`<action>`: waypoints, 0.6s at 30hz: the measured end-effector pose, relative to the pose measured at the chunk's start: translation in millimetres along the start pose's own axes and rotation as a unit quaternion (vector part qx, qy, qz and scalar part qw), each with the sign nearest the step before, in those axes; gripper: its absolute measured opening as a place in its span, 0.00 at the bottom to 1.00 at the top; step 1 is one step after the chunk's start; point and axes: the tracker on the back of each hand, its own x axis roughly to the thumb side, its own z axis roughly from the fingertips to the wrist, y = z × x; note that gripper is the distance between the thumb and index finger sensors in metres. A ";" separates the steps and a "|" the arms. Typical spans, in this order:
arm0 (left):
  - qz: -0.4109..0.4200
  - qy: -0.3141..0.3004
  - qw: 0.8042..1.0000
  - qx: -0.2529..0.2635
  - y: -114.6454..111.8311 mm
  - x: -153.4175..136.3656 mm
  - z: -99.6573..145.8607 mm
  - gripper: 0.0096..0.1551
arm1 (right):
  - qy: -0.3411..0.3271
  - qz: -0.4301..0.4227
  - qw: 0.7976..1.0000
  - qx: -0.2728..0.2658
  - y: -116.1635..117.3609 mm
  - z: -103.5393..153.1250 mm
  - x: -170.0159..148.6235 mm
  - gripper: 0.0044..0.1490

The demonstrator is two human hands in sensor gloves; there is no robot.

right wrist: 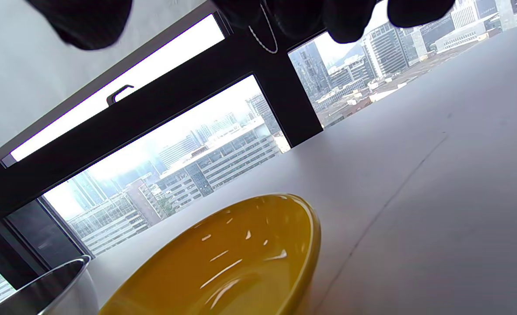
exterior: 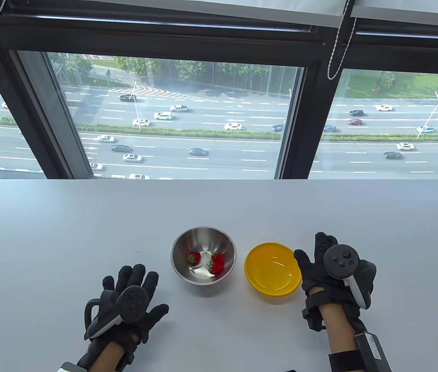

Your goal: Pour strawberries from bowl into mixing bowl

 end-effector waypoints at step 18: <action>0.006 -0.021 0.999 0.029 2.7 5.3 1.7 0.55 | -0.134 0.071 0.988 0.017 16.0 36.5 39.9 0.56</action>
